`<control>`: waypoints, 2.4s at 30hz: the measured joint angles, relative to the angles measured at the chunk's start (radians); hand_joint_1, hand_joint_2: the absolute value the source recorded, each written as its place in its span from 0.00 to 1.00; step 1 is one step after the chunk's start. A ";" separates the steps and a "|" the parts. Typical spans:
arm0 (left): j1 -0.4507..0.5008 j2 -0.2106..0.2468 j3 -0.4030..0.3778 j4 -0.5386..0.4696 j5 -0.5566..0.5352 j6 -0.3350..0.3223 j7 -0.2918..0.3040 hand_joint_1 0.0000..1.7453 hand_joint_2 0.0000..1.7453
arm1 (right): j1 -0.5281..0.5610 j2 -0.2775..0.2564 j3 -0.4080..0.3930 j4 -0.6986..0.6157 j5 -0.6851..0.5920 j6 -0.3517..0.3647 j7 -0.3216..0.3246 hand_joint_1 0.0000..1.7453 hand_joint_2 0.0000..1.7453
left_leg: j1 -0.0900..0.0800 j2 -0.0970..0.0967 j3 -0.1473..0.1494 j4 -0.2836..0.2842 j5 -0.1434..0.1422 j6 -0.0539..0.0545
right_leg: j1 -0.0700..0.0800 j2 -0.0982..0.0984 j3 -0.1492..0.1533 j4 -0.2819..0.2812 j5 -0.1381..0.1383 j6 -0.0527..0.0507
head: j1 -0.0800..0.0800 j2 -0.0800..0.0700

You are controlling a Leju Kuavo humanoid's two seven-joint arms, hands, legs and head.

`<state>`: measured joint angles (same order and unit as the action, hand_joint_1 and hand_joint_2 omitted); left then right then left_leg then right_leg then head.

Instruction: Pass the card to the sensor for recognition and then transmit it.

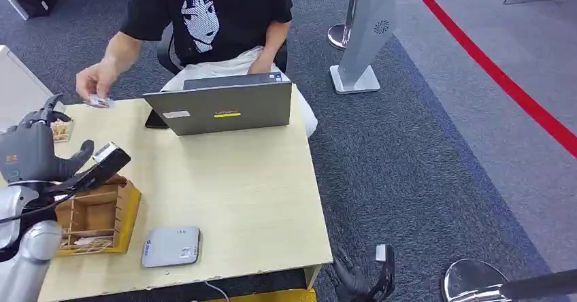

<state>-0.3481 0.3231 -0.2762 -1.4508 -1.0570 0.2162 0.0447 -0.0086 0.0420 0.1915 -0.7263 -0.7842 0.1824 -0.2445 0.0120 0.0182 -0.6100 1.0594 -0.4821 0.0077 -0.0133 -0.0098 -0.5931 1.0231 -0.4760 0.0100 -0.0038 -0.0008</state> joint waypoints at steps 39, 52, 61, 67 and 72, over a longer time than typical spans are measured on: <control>0.712 0.377 -0.065 -0.465 -0.161 -0.034 0.112 0.00 1.00 | 0.079 -0.027 -0.060 -0.123 0.041 -0.053 -0.027 0.00 1.00 | 0.001 0.000 0.000 -0.001 -0.003 -0.002 | 0.000 0.000 0.000 0.000 -0.003 0.000 | 0.000 0.000; 0.678 0.301 -0.024 -0.329 -0.129 0.022 0.069 0.00 1.00 | 0.077 -0.026 -0.060 -0.123 0.056 -0.051 -0.024 0.00 1.00 | 0.001 0.000 0.000 -0.001 -0.003 -0.002 | 0.000 0.000 0.000 0.000 -0.003 0.000 | 0.000 0.000; 0.638 0.202 0.029 -0.225 -0.132 0.068 0.012 0.00 1.00 | 0.074 -0.024 -0.060 -0.123 0.057 -0.049 -0.019 0.00 1.00 | 0.001 0.000 0.000 -0.001 -0.003 -0.002 | 0.000 0.000 0.000 0.000 -0.003 0.000 | 0.000 0.000; 0.613 0.142 0.067 -0.181 -0.139 0.105 -0.028 0.00 1.00 | 0.072 -0.022 -0.059 -0.123 0.054 -0.049 -0.019 0.00 1.00 | 0.001 0.000 0.000 -0.001 -0.003 -0.002 | 0.000 0.000 0.000 0.000 -0.003 0.000 | 0.000 0.000; 0.584 0.097 0.088 -0.147 -0.142 0.121 -0.067 0.00 1.00 | 0.068 -0.022 -0.052 -0.121 0.051 -0.050 -0.019 0.00 1.00 | 0.001 0.000 0.001 -0.001 -0.003 -0.002 | 0.000 0.000 0.000 0.000 -0.003 0.000 | 0.000 0.000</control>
<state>0.2356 0.4200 -0.1877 -1.5976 -1.1994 0.3376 -0.0222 0.0594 0.0198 0.1396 -0.8476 -0.7328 0.1328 -0.2632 0.0126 0.0178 -0.6094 1.0587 -0.4849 0.0061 -0.0129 -0.0102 -0.5928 1.0226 -0.4787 0.0096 -0.0042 -0.0008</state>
